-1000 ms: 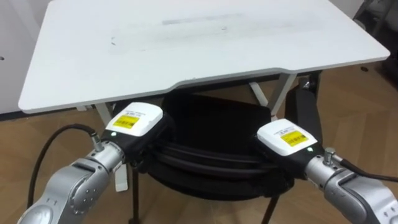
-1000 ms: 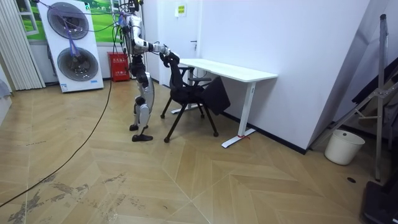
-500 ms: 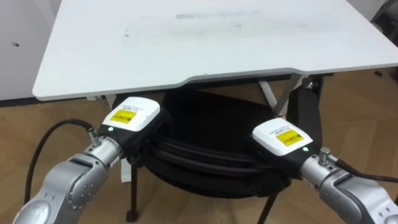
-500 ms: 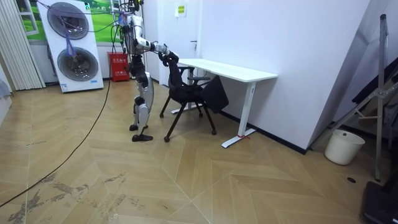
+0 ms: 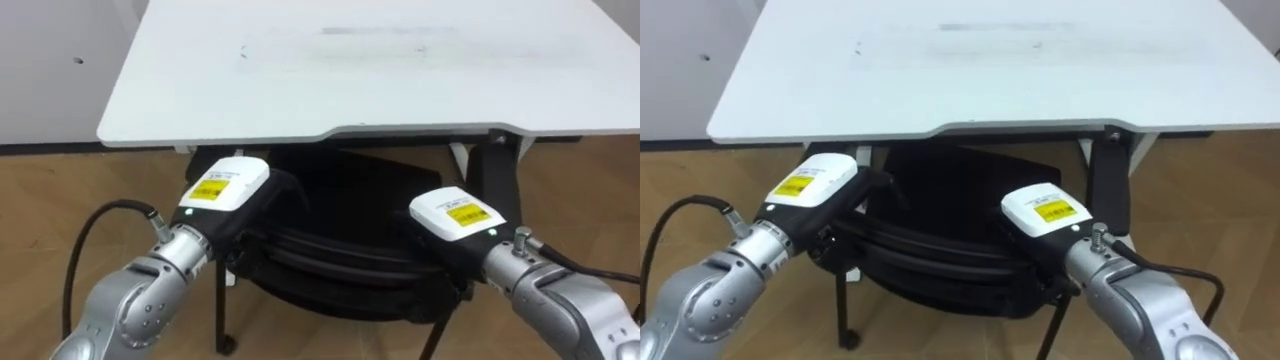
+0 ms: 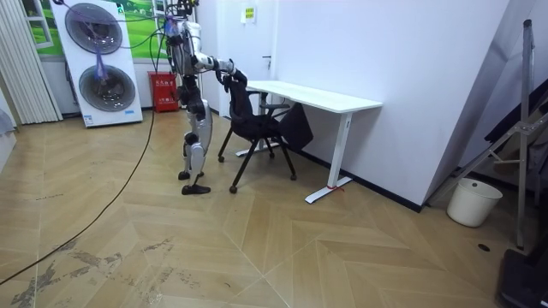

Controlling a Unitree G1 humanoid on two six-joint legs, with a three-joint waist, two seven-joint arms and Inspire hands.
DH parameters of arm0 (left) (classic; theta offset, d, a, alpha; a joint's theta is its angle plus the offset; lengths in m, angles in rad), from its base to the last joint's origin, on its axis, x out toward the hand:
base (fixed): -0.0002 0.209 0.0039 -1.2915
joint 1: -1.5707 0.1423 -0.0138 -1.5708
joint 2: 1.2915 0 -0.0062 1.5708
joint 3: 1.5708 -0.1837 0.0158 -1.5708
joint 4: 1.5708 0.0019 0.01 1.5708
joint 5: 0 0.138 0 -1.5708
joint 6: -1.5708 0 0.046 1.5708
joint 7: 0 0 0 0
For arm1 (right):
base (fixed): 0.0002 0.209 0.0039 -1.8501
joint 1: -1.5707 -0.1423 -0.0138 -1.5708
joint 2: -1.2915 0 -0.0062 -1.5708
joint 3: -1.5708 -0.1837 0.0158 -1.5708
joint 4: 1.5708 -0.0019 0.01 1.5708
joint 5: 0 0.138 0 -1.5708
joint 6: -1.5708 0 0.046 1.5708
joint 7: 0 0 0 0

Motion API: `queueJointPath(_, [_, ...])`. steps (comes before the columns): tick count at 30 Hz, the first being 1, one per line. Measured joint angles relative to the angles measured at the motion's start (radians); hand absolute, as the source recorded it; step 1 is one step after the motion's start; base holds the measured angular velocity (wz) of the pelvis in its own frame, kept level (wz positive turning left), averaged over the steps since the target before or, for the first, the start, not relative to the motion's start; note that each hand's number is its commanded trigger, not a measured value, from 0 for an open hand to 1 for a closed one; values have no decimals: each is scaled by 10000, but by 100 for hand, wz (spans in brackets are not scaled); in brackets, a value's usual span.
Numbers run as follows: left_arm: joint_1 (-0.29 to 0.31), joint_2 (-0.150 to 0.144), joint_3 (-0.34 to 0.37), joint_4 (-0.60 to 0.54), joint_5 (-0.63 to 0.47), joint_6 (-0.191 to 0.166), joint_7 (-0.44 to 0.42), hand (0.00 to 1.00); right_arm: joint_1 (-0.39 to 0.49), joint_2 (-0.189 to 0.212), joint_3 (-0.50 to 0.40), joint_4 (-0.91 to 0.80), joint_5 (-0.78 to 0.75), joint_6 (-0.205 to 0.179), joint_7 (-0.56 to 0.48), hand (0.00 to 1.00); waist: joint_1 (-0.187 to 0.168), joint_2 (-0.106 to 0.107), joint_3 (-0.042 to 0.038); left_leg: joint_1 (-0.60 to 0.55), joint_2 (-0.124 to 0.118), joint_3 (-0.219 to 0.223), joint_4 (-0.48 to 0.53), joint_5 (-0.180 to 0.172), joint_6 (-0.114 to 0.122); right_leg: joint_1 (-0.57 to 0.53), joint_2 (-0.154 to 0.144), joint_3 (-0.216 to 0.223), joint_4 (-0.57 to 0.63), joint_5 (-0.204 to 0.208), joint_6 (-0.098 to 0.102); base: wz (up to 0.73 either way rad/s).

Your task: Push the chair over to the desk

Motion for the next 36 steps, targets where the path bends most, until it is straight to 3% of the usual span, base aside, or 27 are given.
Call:
queueJointPath(16, [62,-197,4,-282,-274,229,-175,0,-56,739,-192,-458,415,143,218,0,9,-92,27,58,-71,-224,-130,1,3,268,1,-253,-329,37,70,5])
queueJointPath(23, [116,-430,2,-263,-265,524,-175,0,-148,871,-359,-554,552,152,217,0,-31,68,-1,196,-66,-207,-139,0,4,400,-1,-259,-330,38,71,0])
queueJointPath(29, [124,-463,3,-290,-265,539,-159,0,-287,861,-461,-594,800,144,196,0,-85,101,-11,244,-57,-134,-134,3,10,463,-13,-284,-328,38,71,1])
queueJointPath(36, [123,-425,181,-322,-170,427,-131,0,-275,793,-832,-573,1214,-350,46,0,-254,46,16,248,-63,-97,-130,11,22,473,-18,-269,-329,43,80,0])
